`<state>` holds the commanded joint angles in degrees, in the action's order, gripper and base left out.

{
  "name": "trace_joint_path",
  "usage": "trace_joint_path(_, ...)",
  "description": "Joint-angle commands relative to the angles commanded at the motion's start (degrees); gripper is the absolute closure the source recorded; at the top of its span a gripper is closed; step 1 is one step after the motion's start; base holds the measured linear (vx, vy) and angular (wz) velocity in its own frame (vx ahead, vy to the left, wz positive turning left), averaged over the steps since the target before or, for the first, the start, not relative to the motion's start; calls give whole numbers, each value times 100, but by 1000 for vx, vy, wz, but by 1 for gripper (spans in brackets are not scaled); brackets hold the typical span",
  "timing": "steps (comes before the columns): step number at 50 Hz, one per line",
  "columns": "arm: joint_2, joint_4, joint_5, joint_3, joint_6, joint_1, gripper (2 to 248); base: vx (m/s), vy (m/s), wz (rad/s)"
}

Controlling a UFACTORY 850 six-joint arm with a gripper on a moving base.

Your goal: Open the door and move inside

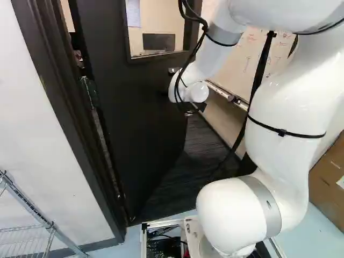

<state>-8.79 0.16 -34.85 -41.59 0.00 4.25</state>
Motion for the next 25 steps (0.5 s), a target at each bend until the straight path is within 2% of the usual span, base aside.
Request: trace_joint_path(25, -460, 697, 0, -517, 0, 374, 3, 0, 0, 0)
